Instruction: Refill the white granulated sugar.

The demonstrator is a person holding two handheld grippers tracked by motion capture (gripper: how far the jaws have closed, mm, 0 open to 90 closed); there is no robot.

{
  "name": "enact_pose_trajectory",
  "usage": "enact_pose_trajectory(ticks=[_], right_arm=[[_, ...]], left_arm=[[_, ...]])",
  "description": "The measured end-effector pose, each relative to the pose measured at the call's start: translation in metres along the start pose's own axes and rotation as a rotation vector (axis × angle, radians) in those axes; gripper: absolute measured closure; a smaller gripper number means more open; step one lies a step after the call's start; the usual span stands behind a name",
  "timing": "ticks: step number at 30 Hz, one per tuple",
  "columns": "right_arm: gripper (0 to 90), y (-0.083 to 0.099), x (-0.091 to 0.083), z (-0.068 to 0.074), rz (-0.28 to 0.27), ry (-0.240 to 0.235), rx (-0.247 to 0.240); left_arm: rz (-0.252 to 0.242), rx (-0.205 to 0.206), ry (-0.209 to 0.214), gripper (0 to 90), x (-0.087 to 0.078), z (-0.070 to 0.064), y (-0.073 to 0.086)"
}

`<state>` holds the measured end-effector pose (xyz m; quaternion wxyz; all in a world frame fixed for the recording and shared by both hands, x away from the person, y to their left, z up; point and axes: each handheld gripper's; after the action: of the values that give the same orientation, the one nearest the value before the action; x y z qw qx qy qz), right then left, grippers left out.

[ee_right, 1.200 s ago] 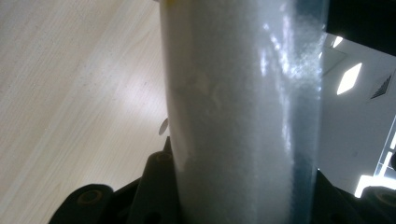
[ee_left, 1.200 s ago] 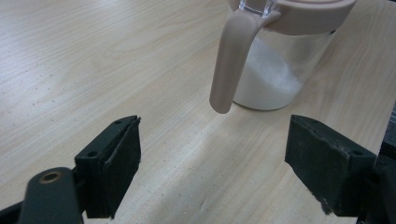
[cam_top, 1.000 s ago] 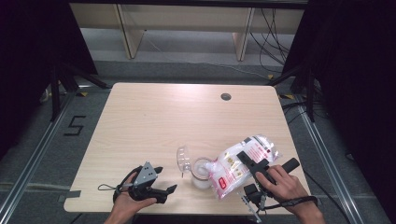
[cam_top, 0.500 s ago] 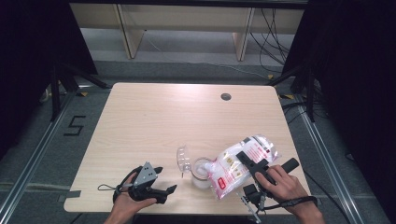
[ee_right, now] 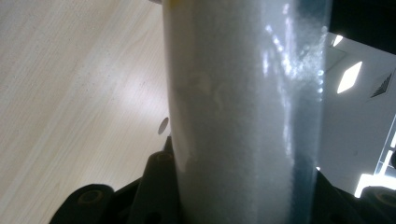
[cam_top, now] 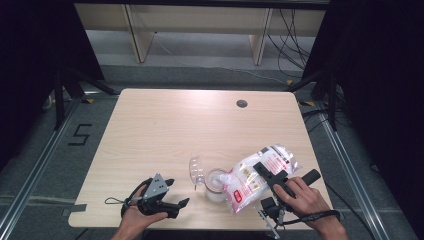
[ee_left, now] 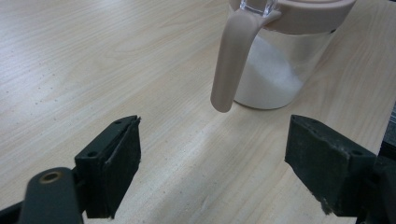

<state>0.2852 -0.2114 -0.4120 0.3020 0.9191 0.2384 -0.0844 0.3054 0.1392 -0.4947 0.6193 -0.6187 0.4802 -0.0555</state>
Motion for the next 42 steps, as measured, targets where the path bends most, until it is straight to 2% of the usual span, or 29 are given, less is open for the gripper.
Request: enact_pose_trajectory(ticks=[9, 10, 11, 12, 13, 21, 24, 25, 35, 39, 41, 42], right_arm=[[72.3, 0.0003, -0.0017, -0.0004, 0.012, -0.004, -0.004], [72.3, 0.0007, -0.0011, -0.0012, 0.004, 0.002, -0.016], [72.3, 0.0002, -0.0023, 0.0003, 0.019, -0.007, 0.0], [72.3, 0.0, -0.0021, 0.0007, 0.022, -0.002, -0.005], [72.3, -0.0001, -0.0008, -0.0007, 0.008, 0.001, -0.022], [72.4, -0.0004, -0.0014, -0.0006, 0.006, 0.001, -0.006], [72.4, -0.0001, -0.0014, -0.0012, 0.008, -0.002, -0.018], [72.4, -0.0001, -0.0022, 0.0005, 0.021, -0.003, 0.001], [72.5, -0.0003, -0.0004, -0.0003, 0.009, -0.009, -0.023], [72.5, -0.0008, -0.0006, -0.0003, 0.008, -0.011, -0.02], [72.5, -0.0009, -0.0005, -0.0006, 0.005, -0.005, -0.021], [72.5, -0.001, -0.0009, -0.001, 0.008, -0.015, -0.023]], left_arm=[[0.001, -0.006, 0.005, 17.9, 0.0004, -0.0003, 0.0], [0.0, -0.006, 0.005, 18.0, 0.0004, -0.0003, 0.0], [0.0, -0.006, 0.006, 18.0, 0.0004, -0.0003, -0.0001], [0.0, -0.005, 0.006, 17.9, 0.0005, -0.0005, 0.0], [0.0, -0.005, 0.006, 17.9, 0.0005, -0.0006, 0.0001], [0.004, 0.002, 0.002, 17.9, -0.0002, -0.0001, -0.0002], [0.004, -0.002, 0.002, 18.0, 0.0001, -0.0004, -0.0001], [0.004, -0.002, 0.002, 18.0, 0.0001, -0.0004, 0.0], [0.004, -0.001, 0.002, 17.9, 0.0, -0.0004, 0.0], [-0.012, -0.016, 0.012, 18.0, 0.0013, -0.0016, 0.0006], [-0.013, -0.016, 0.011, 18.0, 0.0013, -0.0016, 0.0006], [-0.002, -0.001, 0.004, 17.9, 0.0004, -0.0006, 0.0003]])
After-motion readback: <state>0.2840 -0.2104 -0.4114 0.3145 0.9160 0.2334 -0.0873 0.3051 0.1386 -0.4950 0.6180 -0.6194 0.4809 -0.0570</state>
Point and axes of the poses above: each handheld gripper's, and its own axes: x roughly forward along the jaws, y roughly out of its underside, z roughly to its left, and after that the axes turned 11 degrees about -x, right-handed
